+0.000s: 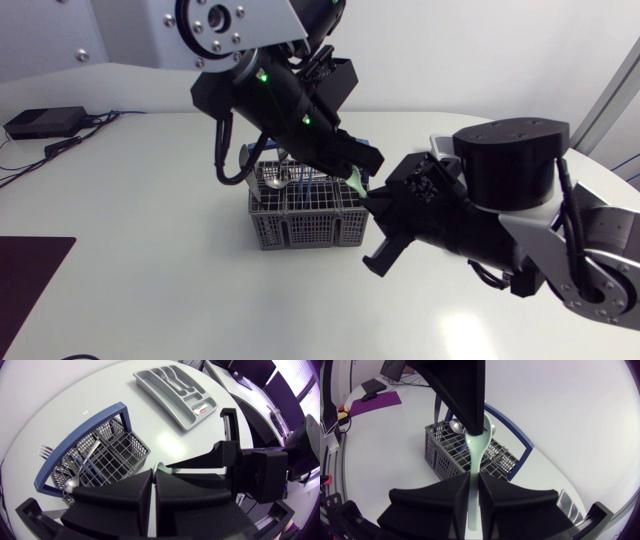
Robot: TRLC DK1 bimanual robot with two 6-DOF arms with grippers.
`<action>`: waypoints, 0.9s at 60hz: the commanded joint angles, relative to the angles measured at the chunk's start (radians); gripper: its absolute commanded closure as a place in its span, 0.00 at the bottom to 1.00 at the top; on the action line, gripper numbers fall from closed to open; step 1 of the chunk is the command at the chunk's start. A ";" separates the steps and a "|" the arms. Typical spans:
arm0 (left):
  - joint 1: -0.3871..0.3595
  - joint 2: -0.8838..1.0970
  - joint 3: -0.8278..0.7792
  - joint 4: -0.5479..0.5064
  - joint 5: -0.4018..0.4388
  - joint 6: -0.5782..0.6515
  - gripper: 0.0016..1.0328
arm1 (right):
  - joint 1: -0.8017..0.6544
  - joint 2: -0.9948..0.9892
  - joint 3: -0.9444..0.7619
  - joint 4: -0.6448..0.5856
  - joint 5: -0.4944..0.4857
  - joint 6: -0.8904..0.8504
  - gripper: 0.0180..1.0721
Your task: Unload the cutlery basket into the drawer organizer.
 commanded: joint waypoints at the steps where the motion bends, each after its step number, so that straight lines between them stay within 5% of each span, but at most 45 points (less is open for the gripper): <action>1: -0.004 0.018 0.003 0.050 -0.001 -0.016 0.93 | 0.033 -0.008 0.008 -0.011 -0.050 -0.031 0.89; 7: -0.005 0.015 0.004 0.053 -0.004 -0.016 0.80 | 0.042 -0.010 0.000 -0.012 -0.053 -0.036 0.89; 20: 0.002 0.003 0.036 0.055 -0.013 -0.019 0.33 | 0.040 -0.036 -0.027 -0.025 -0.082 -0.043 0.89; 32: 0.048 -0.050 0.050 0.085 -0.027 -0.030 0.28 | -0.010 -0.086 -0.070 -0.063 -0.151 -0.094 0.89; 54: 0.173 -0.181 0.013 0.090 -0.085 -0.011 0.28 | -0.394 -0.160 -0.119 -0.232 -0.504 -0.346 0.89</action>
